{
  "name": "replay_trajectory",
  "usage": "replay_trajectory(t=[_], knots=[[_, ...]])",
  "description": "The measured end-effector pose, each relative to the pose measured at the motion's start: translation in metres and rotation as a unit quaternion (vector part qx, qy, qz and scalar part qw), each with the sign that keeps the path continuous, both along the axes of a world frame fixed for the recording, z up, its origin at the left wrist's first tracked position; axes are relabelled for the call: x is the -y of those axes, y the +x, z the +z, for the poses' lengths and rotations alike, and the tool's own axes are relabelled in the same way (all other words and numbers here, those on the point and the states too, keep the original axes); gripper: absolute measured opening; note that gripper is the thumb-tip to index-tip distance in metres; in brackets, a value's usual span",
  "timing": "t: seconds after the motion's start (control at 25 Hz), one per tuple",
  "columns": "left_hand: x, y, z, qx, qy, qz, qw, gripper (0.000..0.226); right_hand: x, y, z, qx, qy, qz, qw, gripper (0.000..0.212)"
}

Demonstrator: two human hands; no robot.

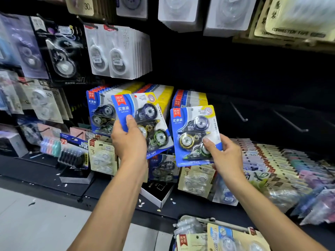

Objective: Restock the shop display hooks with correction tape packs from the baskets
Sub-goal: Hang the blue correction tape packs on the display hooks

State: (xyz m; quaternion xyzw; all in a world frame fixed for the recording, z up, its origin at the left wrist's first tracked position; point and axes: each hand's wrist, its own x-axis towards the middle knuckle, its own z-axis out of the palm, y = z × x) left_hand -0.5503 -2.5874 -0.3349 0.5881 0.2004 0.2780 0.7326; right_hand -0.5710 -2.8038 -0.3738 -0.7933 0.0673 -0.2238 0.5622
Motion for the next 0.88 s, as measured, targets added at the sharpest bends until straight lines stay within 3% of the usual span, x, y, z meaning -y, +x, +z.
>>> replay_trajectory(t=[0.12,0.28,0.4,0.48,0.56,0.64,0.76,0.88], knots=[[0.001,0.001,-0.001,-0.003,-0.002,-0.002,1.0,0.027,-0.006,-0.005,0.003,0.016,-0.023,-0.016,0.999,0.017],[-0.002,0.002,-0.001,0.009,-0.007,0.008,1.0,0.022,-0.01,-0.006,0.007,0.025,0.009,-0.058,0.998,0.033],[-0.003,0.002,0.0,0.008,-0.005,0.008,1.0,0.023,-0.014,-0.001,0.007,0.018,-0.003,-0.04,0.999,0.009],[-0.002,0.001,-0.001,0.008,-0.011,0.007,1.0,0.025,-0.018,0.01,0.011,-0.052,0.016,-0.004,0.998,0.023],[-0.001,0.0,-0.001,0.007,-0.019,-0.001,1.0,0.027,-0.019,0.03,0.016,-0.138,-0.006,0.036,0.99,0.057],[0.0,-0.001,0.0,0.003,-0.022,-0.019,1.0,0.028,-0.02,0.049,0.023,-0.192,0.036,0.085,0.977,0.073],[-0.001,-0.002,-0.001,-0.001,-0.026,-0.074,0.997,0.022,-0.016,0.059,0.023,-0.242,0.107,0.116,0.957,0.066],[-0.001,-0.001,-0.002,-0.01,-0.015,-0.112,0.994,0.022,-0.009,0.045,0.014,-0.201,0.021,0.068,0.977,0.054]])
